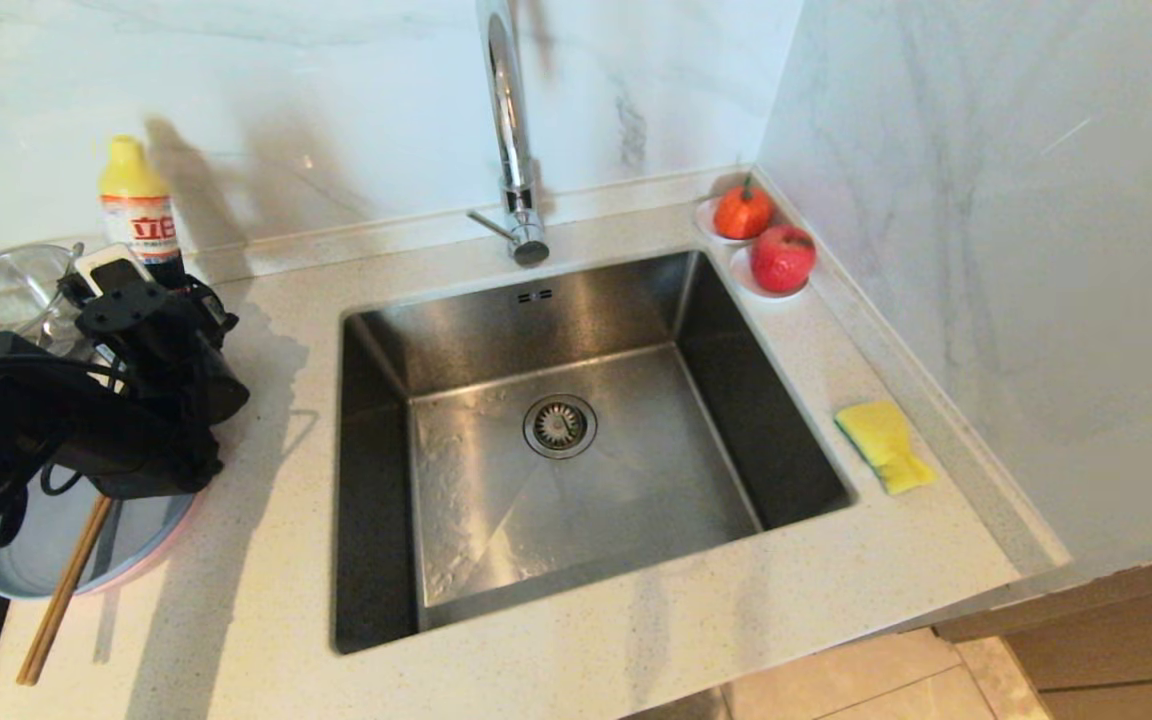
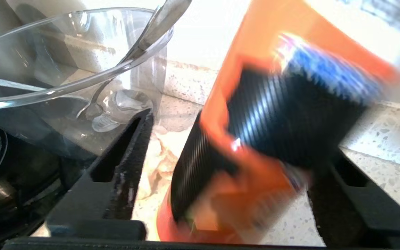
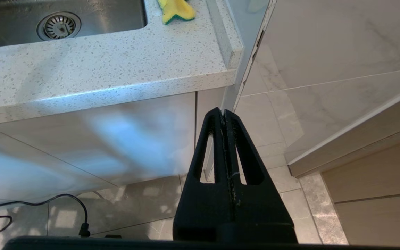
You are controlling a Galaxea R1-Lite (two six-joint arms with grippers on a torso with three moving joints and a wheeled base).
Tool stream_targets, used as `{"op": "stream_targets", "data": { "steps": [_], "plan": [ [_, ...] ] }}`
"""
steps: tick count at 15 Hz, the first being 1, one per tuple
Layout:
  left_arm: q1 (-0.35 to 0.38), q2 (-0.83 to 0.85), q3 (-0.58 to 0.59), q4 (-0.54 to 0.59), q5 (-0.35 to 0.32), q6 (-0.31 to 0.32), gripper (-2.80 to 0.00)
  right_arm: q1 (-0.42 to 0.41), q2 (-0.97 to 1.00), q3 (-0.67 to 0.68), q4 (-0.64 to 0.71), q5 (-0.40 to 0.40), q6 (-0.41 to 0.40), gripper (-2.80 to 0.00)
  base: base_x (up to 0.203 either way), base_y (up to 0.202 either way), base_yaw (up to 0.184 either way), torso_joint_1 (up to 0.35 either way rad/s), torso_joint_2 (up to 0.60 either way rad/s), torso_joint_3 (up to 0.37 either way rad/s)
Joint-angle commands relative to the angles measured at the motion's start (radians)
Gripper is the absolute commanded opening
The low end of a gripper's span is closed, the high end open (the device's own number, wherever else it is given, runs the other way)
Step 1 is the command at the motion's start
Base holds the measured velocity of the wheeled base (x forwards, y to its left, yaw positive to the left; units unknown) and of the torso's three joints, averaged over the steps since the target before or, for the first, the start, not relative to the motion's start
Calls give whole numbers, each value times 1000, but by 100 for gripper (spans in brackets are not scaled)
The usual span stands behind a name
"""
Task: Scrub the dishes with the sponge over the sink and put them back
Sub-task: Place the dish soap on the table
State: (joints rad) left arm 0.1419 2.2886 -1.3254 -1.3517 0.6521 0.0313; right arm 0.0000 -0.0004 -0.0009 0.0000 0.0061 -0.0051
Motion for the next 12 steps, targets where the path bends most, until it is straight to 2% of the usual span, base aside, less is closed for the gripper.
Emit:
{"op": "stream_targets", "data": {
  "steps": [1,8,11,12],
  "plan": [
    [1,-23,14,-9,4,-2,0,0,0,-1,0,0,1,-280,0,0,0,0,0,0],
    [1,29,-26,-1,2,-8,0,0,0,-1,0,0,-1,-280,0,0,0,0,0,0],
    [1,24,-54,45,1,-8,0,0,0,0,0,0,-1,-280,0,0,0,0,0,0],
    [1,22,-80,105,1,-12,0,0,0,-1,0,0,1,-280,0,0,0,0,0,0]
  ]
}}
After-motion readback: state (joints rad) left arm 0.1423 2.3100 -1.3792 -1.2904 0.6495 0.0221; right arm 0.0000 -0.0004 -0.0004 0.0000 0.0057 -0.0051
